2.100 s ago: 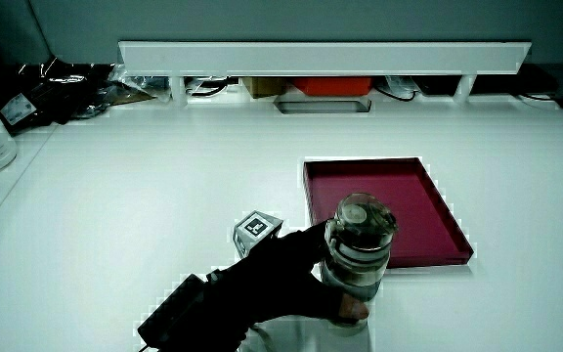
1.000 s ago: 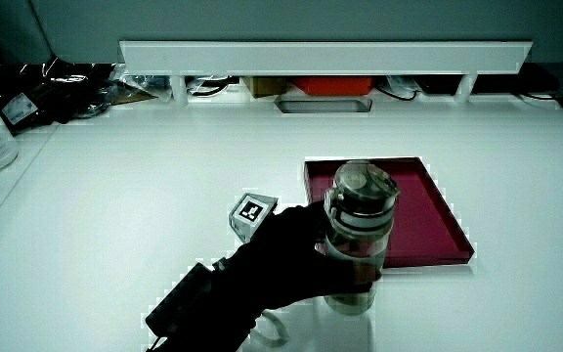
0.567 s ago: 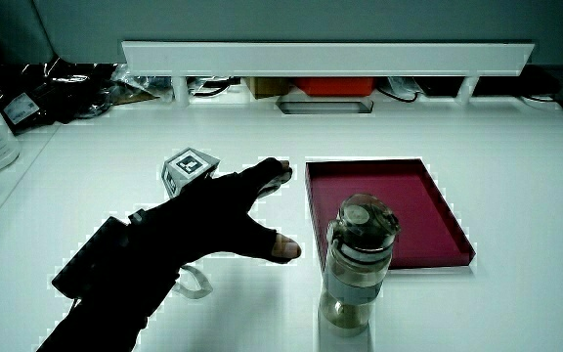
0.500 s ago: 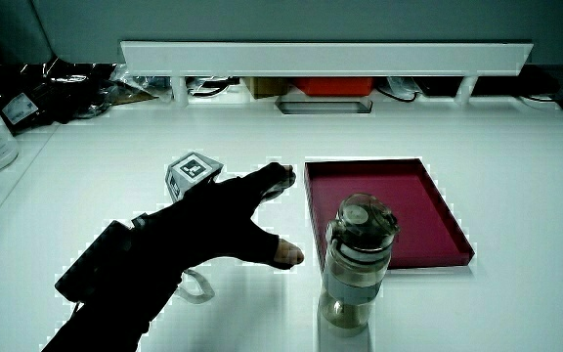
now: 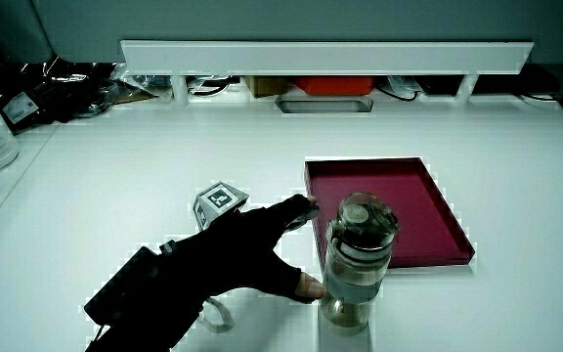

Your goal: Pick bottle

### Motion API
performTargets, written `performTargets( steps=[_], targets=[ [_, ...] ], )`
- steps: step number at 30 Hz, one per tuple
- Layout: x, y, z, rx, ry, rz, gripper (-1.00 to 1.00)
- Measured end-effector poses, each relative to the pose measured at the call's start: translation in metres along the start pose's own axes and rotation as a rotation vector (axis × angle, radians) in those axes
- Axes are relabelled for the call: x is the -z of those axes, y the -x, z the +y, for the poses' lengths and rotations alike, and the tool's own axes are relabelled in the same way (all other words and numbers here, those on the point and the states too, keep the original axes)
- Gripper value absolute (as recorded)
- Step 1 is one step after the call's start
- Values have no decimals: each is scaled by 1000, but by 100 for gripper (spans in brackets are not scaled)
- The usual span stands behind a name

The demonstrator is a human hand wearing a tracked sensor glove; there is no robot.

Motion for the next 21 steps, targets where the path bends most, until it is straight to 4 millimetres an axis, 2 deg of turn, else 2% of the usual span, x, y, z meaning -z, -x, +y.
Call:
performTargets(
  steps=[12,21],
  targets=[
    [0,0,-5,75,-94,57,100],
    [-4,-8,-9,114,-154,74,100]
  ],
)
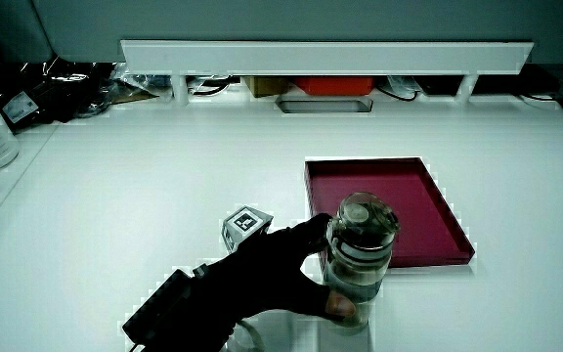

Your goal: Pick bottle

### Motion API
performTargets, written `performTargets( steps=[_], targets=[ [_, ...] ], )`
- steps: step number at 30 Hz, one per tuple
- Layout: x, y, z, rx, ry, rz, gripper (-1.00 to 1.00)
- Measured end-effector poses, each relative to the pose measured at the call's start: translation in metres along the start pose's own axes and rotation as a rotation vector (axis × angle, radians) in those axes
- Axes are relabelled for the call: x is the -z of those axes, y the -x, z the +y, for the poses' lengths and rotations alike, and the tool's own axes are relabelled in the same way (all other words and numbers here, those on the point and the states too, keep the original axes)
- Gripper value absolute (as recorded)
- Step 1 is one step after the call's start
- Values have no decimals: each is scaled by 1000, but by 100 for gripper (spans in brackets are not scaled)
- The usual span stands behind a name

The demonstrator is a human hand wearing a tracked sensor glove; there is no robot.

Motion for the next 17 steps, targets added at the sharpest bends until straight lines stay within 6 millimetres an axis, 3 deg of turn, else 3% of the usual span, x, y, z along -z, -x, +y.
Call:
performTargets(
  steps=[9,17],
  targets=[
    [-18,-24,16,76,-61,17,100],
    [-40,-40,38,162,-135,176,100]
  ],
)
